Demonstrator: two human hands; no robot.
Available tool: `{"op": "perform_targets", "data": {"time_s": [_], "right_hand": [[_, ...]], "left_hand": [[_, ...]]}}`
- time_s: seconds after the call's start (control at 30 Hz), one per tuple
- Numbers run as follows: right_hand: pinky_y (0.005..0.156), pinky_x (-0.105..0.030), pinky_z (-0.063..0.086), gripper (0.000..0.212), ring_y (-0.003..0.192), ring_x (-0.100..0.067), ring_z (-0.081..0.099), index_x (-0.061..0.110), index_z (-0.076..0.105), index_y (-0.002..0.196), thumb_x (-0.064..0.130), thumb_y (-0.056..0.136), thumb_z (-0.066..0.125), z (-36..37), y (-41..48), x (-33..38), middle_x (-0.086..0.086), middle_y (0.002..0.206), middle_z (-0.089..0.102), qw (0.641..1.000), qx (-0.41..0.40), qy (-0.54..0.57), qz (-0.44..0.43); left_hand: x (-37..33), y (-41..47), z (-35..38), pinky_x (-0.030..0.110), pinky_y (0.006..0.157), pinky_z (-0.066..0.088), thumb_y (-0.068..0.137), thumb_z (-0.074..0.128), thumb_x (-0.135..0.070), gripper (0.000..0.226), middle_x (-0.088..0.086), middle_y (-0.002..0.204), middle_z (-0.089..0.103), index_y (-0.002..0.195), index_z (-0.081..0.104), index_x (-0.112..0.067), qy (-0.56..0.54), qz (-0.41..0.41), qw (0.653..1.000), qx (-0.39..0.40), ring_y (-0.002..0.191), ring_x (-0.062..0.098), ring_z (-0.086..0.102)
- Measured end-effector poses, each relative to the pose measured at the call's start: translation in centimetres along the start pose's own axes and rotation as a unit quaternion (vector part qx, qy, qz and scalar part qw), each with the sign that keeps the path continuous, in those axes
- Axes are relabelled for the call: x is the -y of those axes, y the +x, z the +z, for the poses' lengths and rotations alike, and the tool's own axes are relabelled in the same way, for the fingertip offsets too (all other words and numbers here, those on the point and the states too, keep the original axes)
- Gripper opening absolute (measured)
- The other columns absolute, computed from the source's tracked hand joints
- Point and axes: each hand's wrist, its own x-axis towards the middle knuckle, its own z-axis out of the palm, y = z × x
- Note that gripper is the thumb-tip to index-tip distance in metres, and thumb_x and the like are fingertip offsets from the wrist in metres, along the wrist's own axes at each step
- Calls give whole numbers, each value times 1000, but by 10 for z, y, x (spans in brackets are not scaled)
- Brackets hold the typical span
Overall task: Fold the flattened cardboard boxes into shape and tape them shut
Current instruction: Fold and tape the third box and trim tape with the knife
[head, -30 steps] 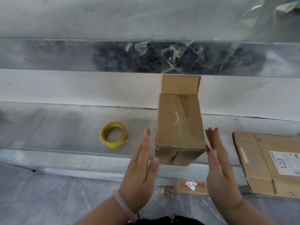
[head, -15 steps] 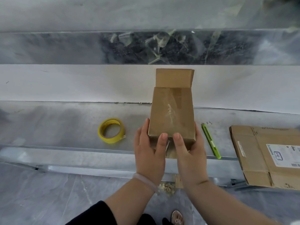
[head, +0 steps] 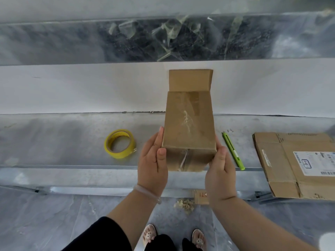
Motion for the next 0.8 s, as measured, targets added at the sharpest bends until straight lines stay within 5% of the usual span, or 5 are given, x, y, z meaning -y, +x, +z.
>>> {"op": "perform_targets", "data": {"time_s": [0.13, 0.3, 0.53, 0.63, 0.8], "right_hand": [[106, -8, 33, 48, 130, 11, 42, 22, 38, 149, 38, 105, 25, 0, -2, -3, 19, 144, 47, 999, 32, -20, -10], [101, -7, 36, 39, 123, 14, 47, 38, 41, 142, 41, 106, 25, -3, 0, -3, 40, 124, 54, 999, 39, -35, 11], [104, -6, 35, 46, 126, 16, 43, 37, 42, 143, 51, 100, 35, -1, -7, 16, 25, 141, 50, 997, 69, 4, 37], [100, -24, 49, 82, 122, -3, 55, 30, 44, 144, 69, 75, 66, 8, -6, 18, 9, 134, 58, 997, 73, -28, 15], [91, -41, 55, 83, 108, -11, 62, 33, 49, 140, 77, 71, 59, 4, 7, 7, 9, 116, 66, 983, 41, -176, -20]], "left_hand": [[7, 2, -3, 21, 108, 35, 103, 22, -46, 55, -15, 139, 44, 141, 38, -8, -16, -6, 1000, 3, 130, 0, 42], [-4, -7, 7, 24, 111, 34, 102, 26, -39, 43, -4, 143, 48, 140, 40, -25, -102, -87, 991, -8, 134, 10, 43], [-16, -5, -4, 34, 112, 33, 93, 26, -66, 72, -5, 140, 51, 145, 40, -19, -115, -150, 981, 43, 132, 2, 40], [-25, 5, -4, 9, 94, 36, 78, 37, -82, 91, -23, 119, 42, 151, 23, -29, 29, -94, 993, 59, 112, -14, 38], [-16, 16, -6, 33, 83, 52, 78, 50, -75, 77, -17, 111, 38, 144, 32, -39, 79, -28, 995, 56, 102, 4, 49]]}}
